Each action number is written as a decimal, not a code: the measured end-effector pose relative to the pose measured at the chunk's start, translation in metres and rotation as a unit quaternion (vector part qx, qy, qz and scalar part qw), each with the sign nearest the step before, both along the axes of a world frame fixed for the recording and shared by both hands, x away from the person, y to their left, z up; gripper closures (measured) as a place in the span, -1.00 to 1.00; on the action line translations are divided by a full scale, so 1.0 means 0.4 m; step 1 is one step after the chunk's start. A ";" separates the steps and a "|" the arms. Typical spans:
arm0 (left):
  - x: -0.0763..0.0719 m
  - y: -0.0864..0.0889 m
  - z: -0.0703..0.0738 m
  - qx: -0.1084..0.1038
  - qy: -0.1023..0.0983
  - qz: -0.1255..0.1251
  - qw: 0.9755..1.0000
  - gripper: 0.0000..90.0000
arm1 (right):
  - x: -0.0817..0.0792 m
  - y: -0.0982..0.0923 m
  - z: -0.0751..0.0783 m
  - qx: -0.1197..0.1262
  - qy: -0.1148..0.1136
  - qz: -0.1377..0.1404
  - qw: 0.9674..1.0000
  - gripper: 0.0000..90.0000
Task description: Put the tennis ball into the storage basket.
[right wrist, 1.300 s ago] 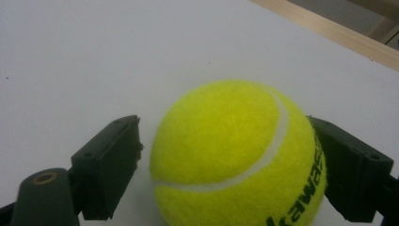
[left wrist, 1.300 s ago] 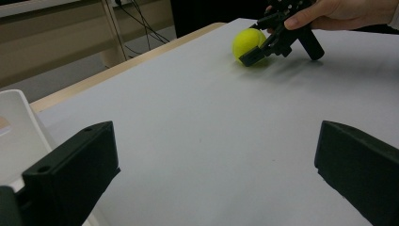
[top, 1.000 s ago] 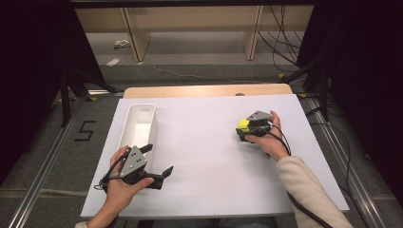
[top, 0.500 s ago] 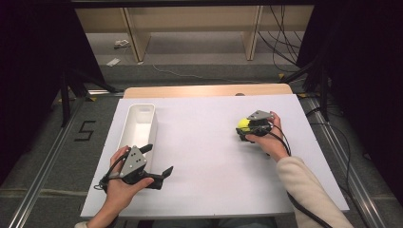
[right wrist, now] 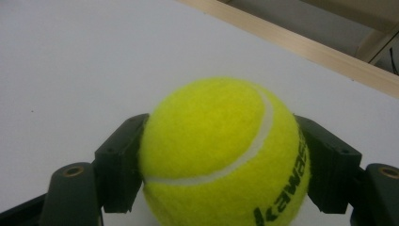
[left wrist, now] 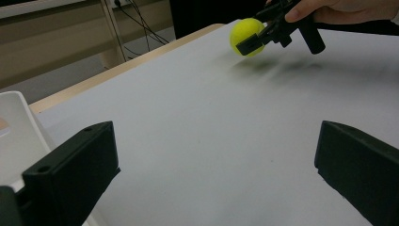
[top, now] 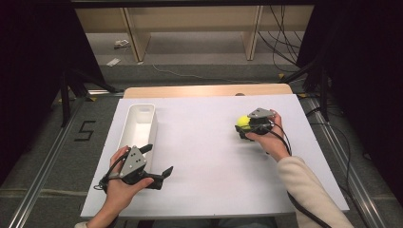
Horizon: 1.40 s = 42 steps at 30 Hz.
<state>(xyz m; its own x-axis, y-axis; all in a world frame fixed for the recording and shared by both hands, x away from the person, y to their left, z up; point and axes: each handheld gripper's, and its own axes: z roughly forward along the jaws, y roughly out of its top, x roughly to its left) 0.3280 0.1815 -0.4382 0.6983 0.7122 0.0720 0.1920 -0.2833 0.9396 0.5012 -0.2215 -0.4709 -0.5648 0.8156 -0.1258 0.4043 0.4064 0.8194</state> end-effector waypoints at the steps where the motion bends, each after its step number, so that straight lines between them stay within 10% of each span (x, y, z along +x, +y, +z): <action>1: 0.000 0.000 0.000 0.000 0.000 0.000 1.000 -1.00 | 0.000 0.000 0.003 0.000 -0.002 0.002 1.000 -0.41; 42: -0.003 -0.004 0.002 -0.003 0.000 -0.005 1.000 -1.00 | -0.065 0.058 0.081 0.044 -0.023 0.043 0.998 -0.41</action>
